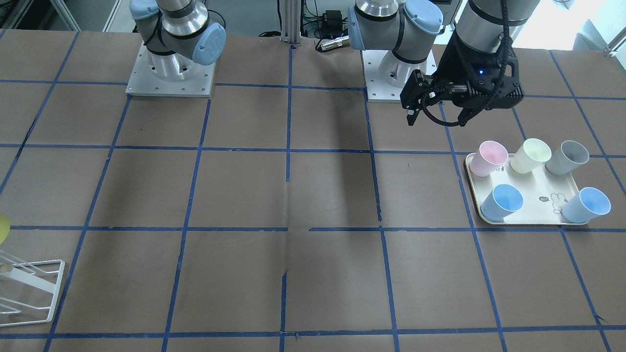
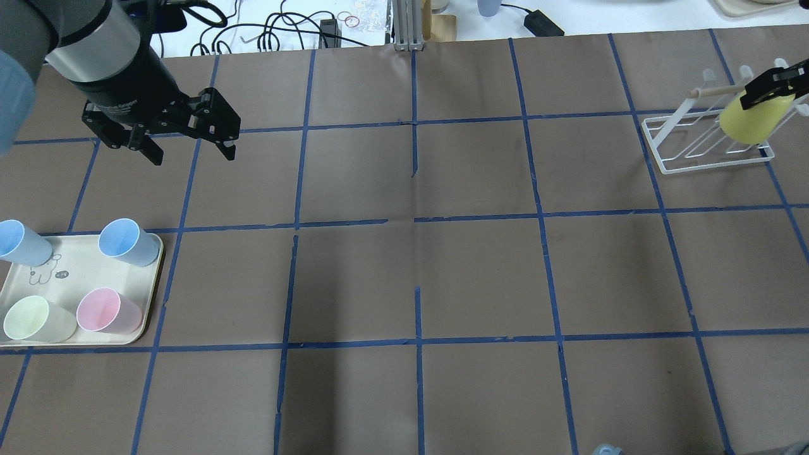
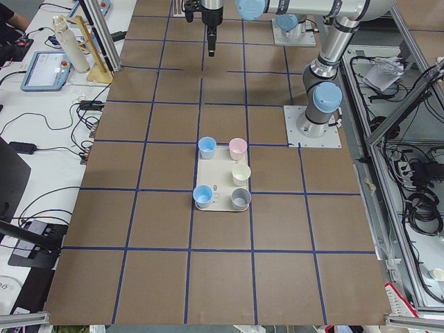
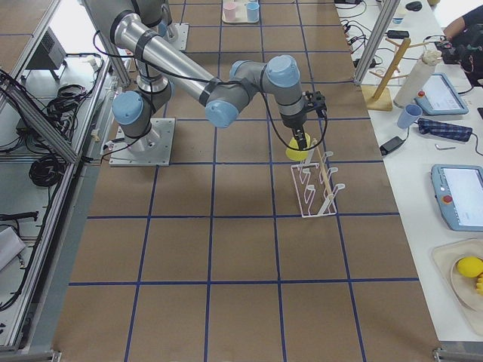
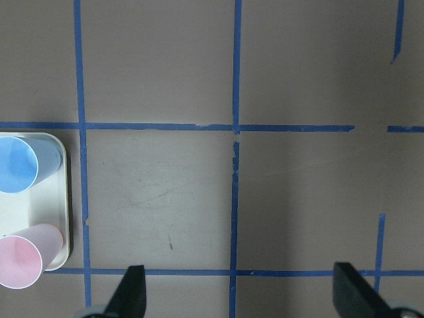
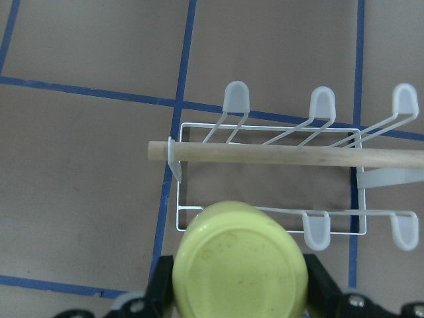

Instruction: Transfer IKEA cup to right arm and place on rack

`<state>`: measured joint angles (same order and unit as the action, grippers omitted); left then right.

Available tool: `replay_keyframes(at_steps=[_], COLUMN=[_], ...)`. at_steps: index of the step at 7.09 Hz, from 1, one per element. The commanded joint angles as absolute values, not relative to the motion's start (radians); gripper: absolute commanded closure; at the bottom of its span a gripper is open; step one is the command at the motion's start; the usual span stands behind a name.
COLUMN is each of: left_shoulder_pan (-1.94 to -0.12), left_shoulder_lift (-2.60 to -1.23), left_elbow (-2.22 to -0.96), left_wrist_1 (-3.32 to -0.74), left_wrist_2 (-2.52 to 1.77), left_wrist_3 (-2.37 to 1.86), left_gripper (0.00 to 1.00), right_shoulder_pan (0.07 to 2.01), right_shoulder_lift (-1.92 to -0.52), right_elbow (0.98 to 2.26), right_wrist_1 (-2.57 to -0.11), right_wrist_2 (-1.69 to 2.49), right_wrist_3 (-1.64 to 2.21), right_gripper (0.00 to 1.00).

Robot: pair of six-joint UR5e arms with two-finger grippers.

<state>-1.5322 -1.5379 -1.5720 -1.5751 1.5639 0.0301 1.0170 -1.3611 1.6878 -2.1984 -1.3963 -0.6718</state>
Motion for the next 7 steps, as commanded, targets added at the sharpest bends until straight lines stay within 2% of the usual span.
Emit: replay_keyframes(at_steps=[1,7], left_shoulder_pan=[-1.535,-1.543], left_shoulder_lift=[-1.543,-1.542], left_elbow=[-1.566,-1.562], left_wrist_1=[-1.578,-1.582], left_wrist_2=[1.554,1.557], left_wrist_3=[0.032,0.032], left_gripper=[0.0,0.0], right_shoulder_pan=[1.017,1.019], right_shoulder_lift=[-1.347,-1.252], right_elbow=[1.689,1.692], right_wrist_1=[-2.22,-2.217], right_wrist_2=[-1.393,-1.393], right_wrist_3=[-0.67,-0.66], right_gripper=[1.0,1.0])
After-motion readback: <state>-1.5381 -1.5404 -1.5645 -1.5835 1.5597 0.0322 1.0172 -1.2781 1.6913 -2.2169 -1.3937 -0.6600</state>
